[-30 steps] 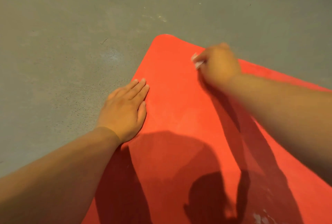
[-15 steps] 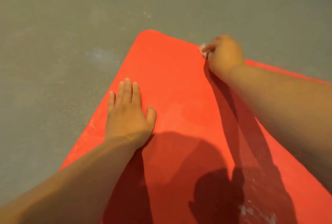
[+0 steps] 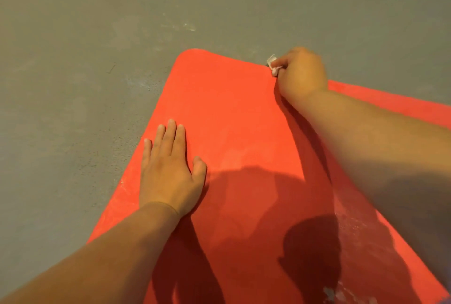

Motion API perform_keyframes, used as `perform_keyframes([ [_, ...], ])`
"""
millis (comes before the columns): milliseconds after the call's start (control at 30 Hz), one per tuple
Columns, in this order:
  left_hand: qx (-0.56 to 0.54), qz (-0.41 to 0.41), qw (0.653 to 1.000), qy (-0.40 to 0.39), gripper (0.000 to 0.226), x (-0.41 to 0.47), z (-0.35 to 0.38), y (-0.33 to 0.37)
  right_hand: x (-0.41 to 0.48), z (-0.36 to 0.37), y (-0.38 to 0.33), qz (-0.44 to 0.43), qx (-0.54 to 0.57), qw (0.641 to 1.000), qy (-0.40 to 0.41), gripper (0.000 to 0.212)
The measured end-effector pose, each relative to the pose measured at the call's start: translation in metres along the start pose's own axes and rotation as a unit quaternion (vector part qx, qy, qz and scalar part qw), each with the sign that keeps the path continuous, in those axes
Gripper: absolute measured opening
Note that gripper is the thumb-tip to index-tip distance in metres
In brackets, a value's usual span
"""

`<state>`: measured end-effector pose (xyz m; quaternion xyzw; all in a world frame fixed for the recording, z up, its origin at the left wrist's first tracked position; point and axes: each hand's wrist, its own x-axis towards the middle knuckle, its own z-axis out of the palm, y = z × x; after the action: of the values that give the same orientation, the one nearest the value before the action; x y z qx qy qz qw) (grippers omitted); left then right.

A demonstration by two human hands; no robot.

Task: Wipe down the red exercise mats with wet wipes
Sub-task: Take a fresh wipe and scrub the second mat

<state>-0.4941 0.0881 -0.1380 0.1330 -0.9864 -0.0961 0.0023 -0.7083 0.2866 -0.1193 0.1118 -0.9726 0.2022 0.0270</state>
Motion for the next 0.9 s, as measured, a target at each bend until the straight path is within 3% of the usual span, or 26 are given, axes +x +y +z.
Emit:
perform_keyframes([
  [133,-0.007,-0.003,1.0,0.004,0.08,0.0,0.0,-0.001,-0.056,-0.003,-0.003,-0.093,0.013,0.995,0.011,0.022],
  [233,-0.004,-0.004,1.0,0.002,0.08,0.001,0.0,-0.001,-0.072,-0.015,0.009,-0.162,0.014,0.986,-0.031,0.021],
  [400,0.002,0.002,1.0,0.005,0.078,0.002,0.0,-0.001,-0.015,-0.016,0.032,0.001,0.007,1.0,0.011,0.027],
  [467,0.004,0.003,1.0,0.007,0.077,0.002,0.001,-0.001,-0.023,-0.014,0.027,0.001,0.018,1.0,0.009,0.025],
  [600,0.005,-0.001,1.0,0.013,0.076,-0.001,0.001,-0.002,-0.096,-0.017,0.014,-0.127,0.048,0.991,-0.021,0.024],
  [733,0.009,0.0,1.0,0.012,0.075,0.0,-0.001,0.001,-0.118,-0.032,0.014,-0.264,0.061,0.954,-0.132,0.026],
  [800,0.012,-0.003,1.0,0.01,0.075,0.0,-0.001,0.0,-0.092,-0.038,0.025,-0.24,0.005,0.96,-0.141,0.022],
  [900,0.01,0.001,1.0,0.024,0.075,0.003,0.001,-0.001,-0.055,-0.035,0.039,-0.093,-0.036,0.993,-0.067,0.026],
])
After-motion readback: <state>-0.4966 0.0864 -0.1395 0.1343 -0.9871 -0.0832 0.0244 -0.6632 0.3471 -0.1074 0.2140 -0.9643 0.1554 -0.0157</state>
